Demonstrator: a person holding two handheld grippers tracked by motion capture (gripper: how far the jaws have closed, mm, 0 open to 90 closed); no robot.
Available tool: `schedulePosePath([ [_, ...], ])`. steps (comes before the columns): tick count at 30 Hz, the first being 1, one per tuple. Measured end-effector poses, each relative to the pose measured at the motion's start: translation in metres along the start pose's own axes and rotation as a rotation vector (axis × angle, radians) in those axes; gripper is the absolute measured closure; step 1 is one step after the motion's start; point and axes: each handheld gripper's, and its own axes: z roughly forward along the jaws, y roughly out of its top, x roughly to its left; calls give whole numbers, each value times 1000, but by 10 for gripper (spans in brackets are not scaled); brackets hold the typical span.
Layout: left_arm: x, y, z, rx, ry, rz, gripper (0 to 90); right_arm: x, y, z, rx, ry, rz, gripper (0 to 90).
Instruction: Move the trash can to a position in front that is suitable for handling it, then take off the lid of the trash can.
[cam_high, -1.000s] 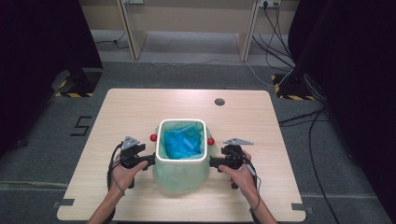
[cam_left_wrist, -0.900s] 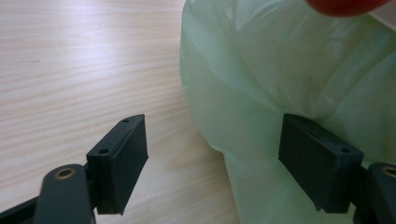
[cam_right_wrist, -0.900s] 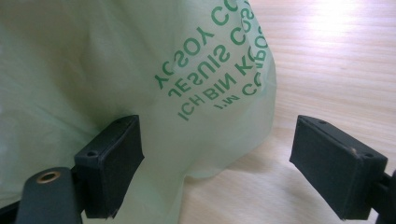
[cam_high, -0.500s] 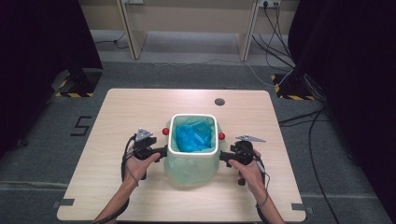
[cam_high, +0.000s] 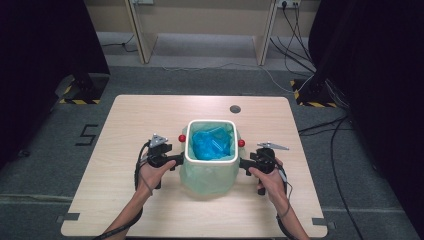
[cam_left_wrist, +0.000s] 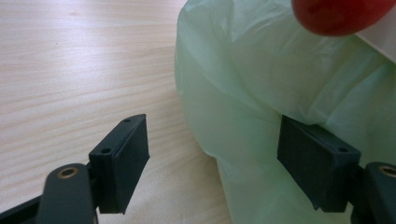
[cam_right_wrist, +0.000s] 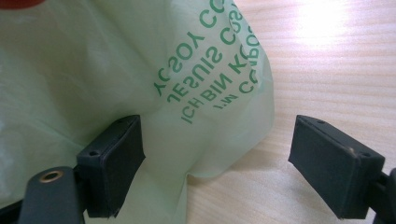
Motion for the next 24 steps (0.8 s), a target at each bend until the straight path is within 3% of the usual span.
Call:
schedulePosePath([
  [9,6,-2,-3,-7,1,-18,233,3,2,7,-3,9,-11,175],
  [13,7,-2,-5,-14,-3,-23,219,2,2,6,-5,21,16,163],
  [24,8,-12,-38,-36,-35,9,189,-9,4,-5,-25,-10,25,155],
])
